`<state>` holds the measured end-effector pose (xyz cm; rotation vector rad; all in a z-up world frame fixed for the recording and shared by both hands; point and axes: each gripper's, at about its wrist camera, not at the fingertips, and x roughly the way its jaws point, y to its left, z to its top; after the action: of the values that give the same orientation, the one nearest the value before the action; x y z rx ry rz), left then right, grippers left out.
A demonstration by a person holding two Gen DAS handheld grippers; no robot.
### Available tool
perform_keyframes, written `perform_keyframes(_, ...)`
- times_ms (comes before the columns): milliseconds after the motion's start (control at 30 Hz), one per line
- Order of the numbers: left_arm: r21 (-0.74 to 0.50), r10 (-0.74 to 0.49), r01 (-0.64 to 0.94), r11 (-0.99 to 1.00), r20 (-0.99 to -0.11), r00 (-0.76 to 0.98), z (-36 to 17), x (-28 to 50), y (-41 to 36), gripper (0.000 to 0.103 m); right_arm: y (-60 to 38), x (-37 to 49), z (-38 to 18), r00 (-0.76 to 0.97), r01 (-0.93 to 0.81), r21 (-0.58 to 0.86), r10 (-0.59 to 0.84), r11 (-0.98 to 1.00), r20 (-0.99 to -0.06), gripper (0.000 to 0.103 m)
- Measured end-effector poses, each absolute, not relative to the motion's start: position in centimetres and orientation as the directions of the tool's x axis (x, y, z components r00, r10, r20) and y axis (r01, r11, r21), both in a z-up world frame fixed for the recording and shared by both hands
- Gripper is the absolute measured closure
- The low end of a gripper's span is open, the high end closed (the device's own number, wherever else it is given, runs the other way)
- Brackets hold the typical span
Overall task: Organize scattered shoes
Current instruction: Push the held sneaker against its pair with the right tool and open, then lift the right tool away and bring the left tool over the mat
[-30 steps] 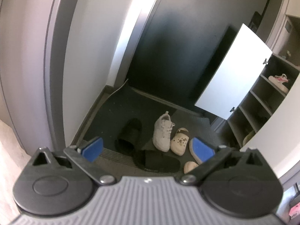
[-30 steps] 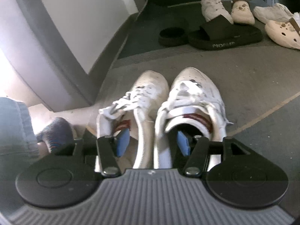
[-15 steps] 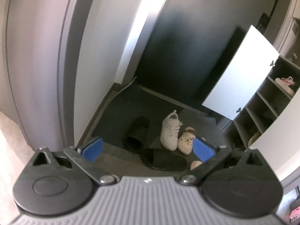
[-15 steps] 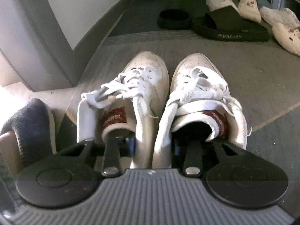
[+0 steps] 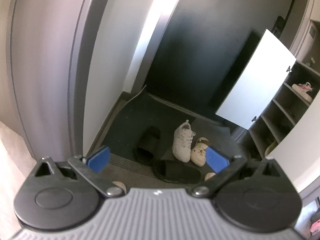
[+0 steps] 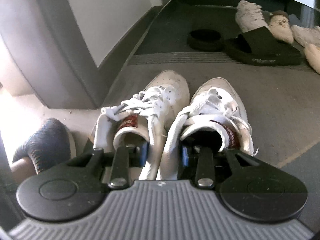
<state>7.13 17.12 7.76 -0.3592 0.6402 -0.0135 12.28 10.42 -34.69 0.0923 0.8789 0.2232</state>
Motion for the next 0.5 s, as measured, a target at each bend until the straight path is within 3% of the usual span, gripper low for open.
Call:
perform_keyframes(67, -0.315, -0.107, -0.102, 0.944, -0.581, 0.807, 7.9, 7.2, 17.0, 0.000, 10.3, 12.3, -34.8, 0.607, -0.191, 0.150, 0.237, 0.970, -0.758, 0.065)
perform_keyframes(200, -0.282, -0.084, -0.100, 0.954, -0.575, 0.814, 8.2, 7.3, 16.3, 0.000, 8.6, 12.8, -33.7, 0.546, -0.179, 0.244, 0.302, 0.953, -0.782, 0.064)
perform_keyframes(500, -0.226, -0.048, -0.105, 0.968, -0.584, 0.810, 7.1, 6.1, 14.7, 0.000, 4.6, 10.4, -25.5, 0.618, -0.265, 0.261, 0.372, 0.928, -0.693, 0.066)
